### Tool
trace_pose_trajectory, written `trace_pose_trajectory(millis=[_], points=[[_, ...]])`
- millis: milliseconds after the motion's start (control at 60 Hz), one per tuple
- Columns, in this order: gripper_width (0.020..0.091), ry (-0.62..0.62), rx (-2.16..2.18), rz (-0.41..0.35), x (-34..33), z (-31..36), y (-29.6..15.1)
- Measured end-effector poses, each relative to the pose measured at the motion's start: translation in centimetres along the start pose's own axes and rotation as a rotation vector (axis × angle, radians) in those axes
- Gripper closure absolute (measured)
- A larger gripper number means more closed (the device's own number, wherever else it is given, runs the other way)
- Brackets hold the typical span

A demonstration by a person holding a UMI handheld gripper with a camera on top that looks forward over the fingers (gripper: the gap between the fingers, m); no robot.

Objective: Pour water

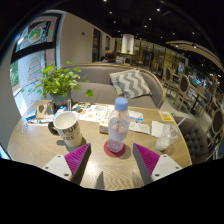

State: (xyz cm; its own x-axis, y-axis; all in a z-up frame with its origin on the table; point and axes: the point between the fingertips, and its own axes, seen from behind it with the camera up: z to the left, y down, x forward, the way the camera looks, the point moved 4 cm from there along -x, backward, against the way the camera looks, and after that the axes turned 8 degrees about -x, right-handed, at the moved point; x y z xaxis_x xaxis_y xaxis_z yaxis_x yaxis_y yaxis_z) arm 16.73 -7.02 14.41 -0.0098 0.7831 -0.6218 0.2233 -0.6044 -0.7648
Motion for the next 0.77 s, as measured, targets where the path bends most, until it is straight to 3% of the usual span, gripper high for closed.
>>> trace_pose_trajectory(millis=[100, 333, 767], points=[[0.0252, 0.045, 0.04, 0.072, -5.2, 1.3, 1.3], [0.0248, 0.065, 0.073, 0.088, -14.1, 4.6, 3.1], [0.025, 0.091, 0.083, 0.062, -18.3, 5.8, 3.5]])
